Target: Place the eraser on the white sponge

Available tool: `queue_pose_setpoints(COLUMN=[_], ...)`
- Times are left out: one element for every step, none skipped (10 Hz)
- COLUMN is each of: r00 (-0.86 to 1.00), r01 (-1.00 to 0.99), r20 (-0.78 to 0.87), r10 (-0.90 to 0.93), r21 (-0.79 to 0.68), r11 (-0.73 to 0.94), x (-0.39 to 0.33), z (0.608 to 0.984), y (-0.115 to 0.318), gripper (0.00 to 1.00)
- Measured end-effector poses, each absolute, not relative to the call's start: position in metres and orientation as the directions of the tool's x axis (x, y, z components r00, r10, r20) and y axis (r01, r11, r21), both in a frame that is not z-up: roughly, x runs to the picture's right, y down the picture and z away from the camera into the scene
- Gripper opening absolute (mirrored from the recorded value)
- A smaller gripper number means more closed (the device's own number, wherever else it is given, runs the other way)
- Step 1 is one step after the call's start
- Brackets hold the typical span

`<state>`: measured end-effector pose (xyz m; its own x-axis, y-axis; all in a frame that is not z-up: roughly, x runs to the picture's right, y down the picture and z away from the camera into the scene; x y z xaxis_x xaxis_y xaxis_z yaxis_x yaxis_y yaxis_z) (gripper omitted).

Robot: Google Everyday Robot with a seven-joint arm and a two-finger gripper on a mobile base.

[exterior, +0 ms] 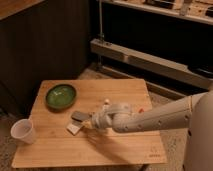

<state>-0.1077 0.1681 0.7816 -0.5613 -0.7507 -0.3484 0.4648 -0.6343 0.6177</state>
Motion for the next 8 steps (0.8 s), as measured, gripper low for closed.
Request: queue_pose_setpoints(r00=[-0.560, -0.559, -0.558, -0.556, -0.550, -0.541, -0.536, -0.530], r01=[0.458, 0.454, 0.453, 0.451, 0.445, 0.447, 0.447, 0.443], r20=[-0.352, -0.354, -0.354, -0.354, -0.358, -0.360, -0.363, -0.373], r10=[-0.750, -0.750, -0.751, -0.752, -0.754, -0.760, -0.762, -0.762], r21=[0.623, 0.626, 0.629, 0.632, 0.638, 0.642, 0.644, 0.645], r11=[-0.634, -0.634, -0.632, -0.631, -0.628, -0.623, -0.621, -0.623], x=[-0.1112, -0.1135, -0.1137, -0.1142, -0.1173, -0.1168, -0.1165, -0.1168], z=[0.7812, 0.7812, 0.7816, 0.7818, 0.7817, 0.7823, 0.7825, 0.7831], y=[0.1688, 0.1691, 0.1696, 0.1702, 0.1713, 0.1717, 0.1721, 0.1727], gripper=[0.00, 0.00, 0.00, 0.00, 0.00, 0.00, 0.00, 0.00])
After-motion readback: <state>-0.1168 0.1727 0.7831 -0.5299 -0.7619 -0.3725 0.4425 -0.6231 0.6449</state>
